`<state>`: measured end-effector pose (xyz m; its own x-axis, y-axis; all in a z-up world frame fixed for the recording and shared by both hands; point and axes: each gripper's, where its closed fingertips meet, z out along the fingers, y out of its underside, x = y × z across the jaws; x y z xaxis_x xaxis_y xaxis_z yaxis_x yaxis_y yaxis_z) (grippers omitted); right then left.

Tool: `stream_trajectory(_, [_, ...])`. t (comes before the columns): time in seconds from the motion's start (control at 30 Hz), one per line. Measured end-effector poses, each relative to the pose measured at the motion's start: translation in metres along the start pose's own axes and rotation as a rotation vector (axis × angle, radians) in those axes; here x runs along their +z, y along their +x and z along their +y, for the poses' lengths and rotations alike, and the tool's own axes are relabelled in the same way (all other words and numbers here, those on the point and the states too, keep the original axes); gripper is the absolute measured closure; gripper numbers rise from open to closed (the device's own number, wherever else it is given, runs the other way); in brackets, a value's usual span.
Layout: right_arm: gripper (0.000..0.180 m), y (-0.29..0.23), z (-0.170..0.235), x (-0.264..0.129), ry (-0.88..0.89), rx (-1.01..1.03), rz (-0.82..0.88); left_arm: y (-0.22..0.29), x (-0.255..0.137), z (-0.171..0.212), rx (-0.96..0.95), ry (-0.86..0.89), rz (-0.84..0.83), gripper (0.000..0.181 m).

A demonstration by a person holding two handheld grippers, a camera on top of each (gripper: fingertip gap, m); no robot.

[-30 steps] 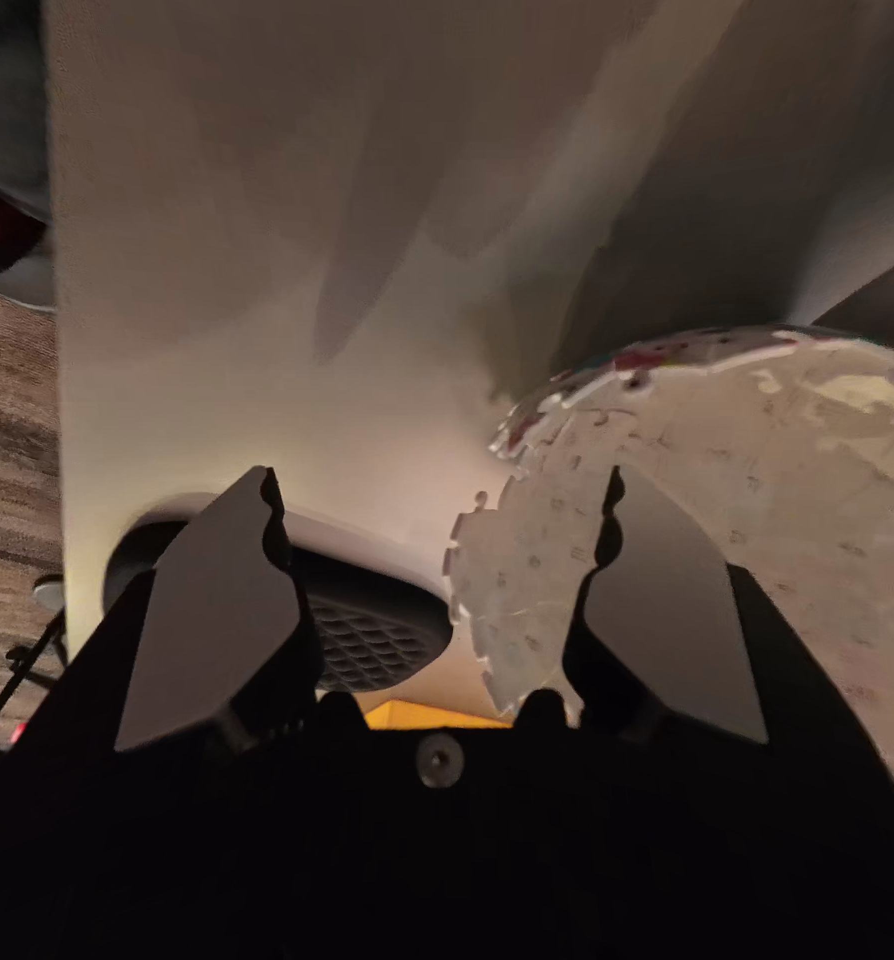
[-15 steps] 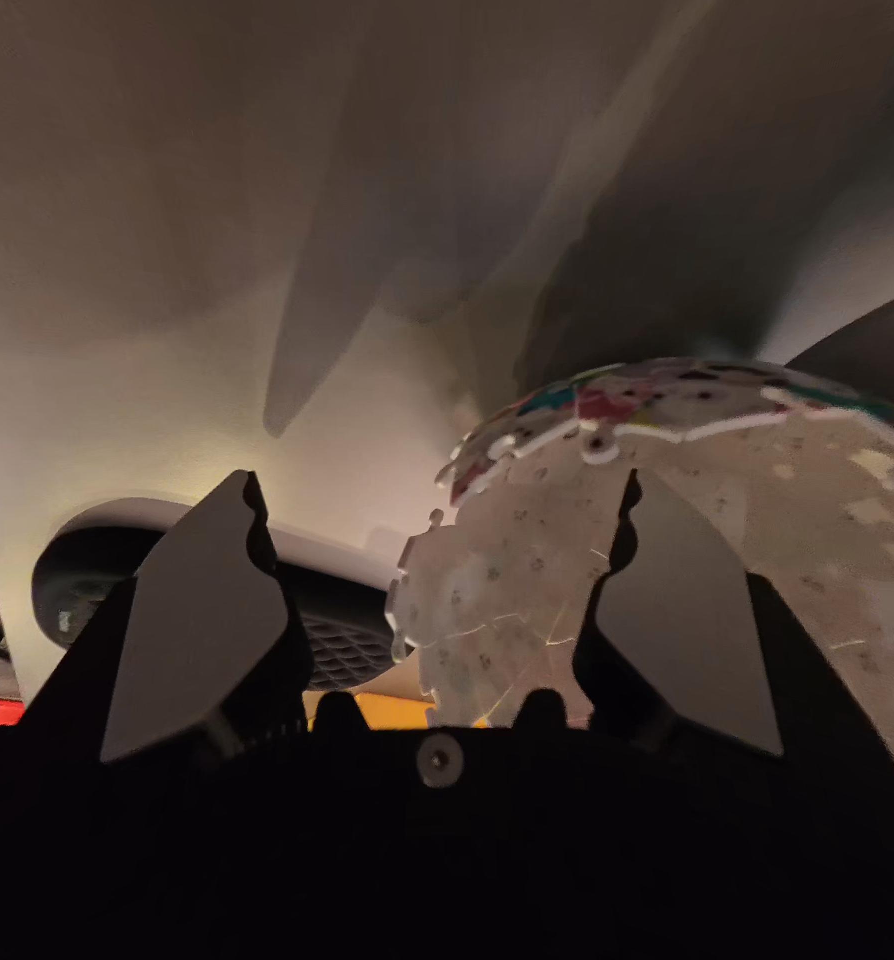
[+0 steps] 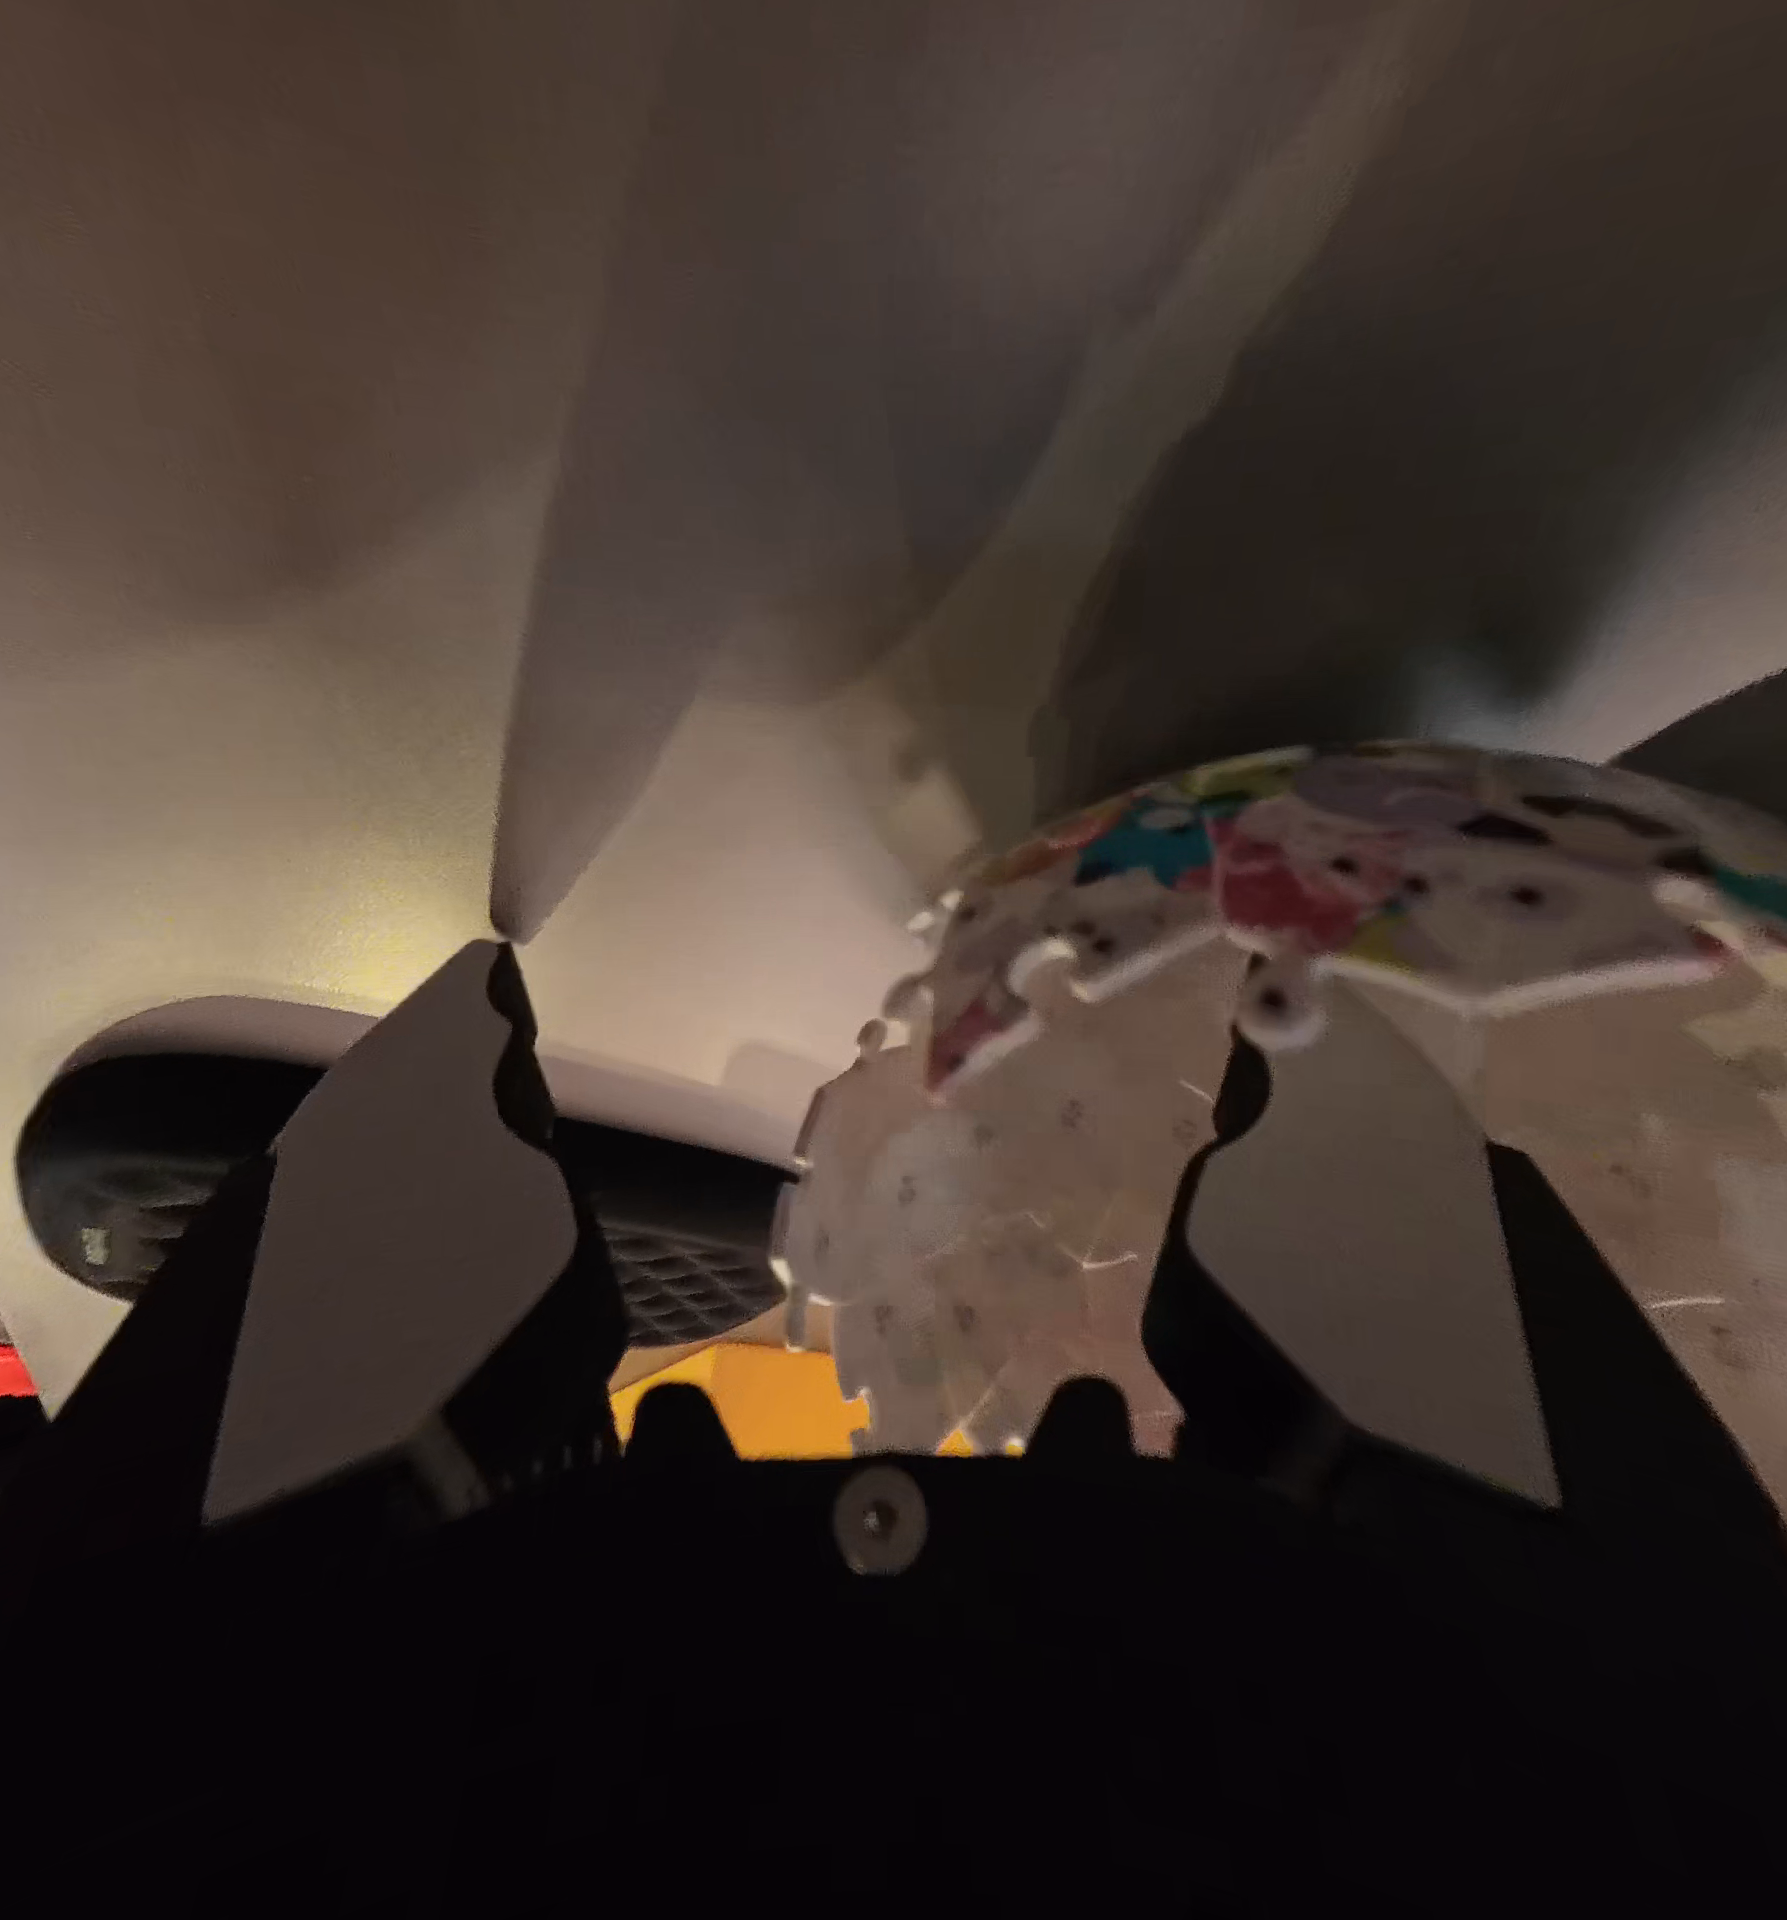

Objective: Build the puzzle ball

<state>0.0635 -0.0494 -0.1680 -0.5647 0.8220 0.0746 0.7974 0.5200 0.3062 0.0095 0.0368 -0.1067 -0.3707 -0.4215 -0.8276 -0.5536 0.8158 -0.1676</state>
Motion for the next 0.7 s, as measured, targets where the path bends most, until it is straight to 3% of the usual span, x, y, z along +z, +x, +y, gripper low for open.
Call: stream_trajectory(0.7, [0.057, -0.0033, 0.0004, 0.0023, -0.030, 0.006, -0.031, -0.0058, -0.0017, -0.0044, 0.025, 0.016, -0.037, 0.081])
